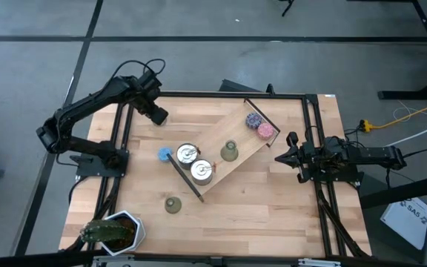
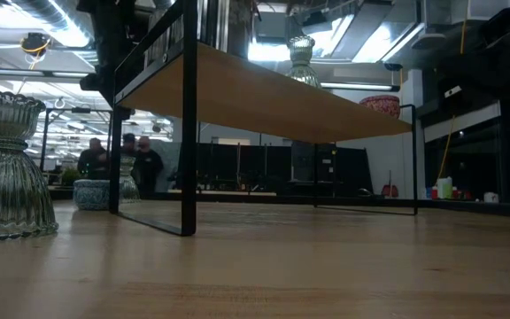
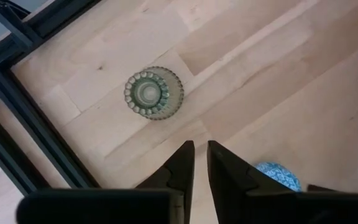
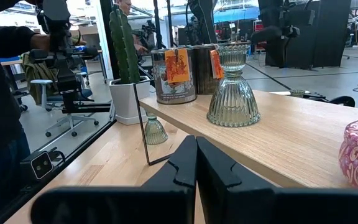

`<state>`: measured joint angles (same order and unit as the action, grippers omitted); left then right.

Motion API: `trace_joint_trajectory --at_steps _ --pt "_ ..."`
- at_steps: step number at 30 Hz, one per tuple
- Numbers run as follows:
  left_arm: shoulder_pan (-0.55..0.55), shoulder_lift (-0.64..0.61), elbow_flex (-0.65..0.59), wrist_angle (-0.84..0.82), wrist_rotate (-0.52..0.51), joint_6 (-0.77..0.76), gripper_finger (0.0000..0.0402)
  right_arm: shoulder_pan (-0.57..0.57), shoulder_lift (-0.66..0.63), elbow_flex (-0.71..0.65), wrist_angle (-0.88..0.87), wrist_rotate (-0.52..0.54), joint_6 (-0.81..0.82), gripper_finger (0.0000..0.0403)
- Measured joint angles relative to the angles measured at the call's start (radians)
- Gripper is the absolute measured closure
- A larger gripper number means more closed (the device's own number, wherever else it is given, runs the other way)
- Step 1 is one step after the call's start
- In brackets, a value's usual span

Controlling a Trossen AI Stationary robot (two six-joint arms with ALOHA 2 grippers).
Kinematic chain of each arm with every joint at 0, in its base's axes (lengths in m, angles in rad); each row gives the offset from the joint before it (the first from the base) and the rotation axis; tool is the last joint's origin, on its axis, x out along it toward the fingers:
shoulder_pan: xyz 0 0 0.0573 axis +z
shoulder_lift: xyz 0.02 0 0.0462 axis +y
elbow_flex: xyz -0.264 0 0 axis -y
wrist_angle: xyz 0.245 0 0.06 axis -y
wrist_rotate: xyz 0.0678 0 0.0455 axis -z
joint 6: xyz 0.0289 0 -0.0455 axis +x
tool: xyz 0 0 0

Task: Pick & Place candle stick holders
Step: Put the blue patterned scented candle on the shelf

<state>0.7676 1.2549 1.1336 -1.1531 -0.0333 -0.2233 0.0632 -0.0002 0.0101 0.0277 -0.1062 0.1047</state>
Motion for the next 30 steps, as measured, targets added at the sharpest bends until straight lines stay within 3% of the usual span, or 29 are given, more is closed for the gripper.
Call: trace_joint_trajectory --at_steps 11,15,22,30 --pt "-0.132 0.0 -0.005 -0.03 0.082 0.152 0.0331 0.0 0.0 0.0 0.0 0.0 0.0 0.0393" --pt "-0.153 -0.006 -0.069 -0.031 0.099 0.169 0.0313 0.0 0.0 0.0 0.0 0.0 0.0 0.0393" --pt "-0.182 -0.01 -0.184 -0.018 0.246 0.205 0.0283 0.0 0.0 0.0 0.0 0.0 0.0 0.0393" --pt "-0.225 -0.01 -0.222 -0.01 0.255 0.383 0.0247 0.0 0.0 0.0 0.0 0.0 0.0 0.0393"
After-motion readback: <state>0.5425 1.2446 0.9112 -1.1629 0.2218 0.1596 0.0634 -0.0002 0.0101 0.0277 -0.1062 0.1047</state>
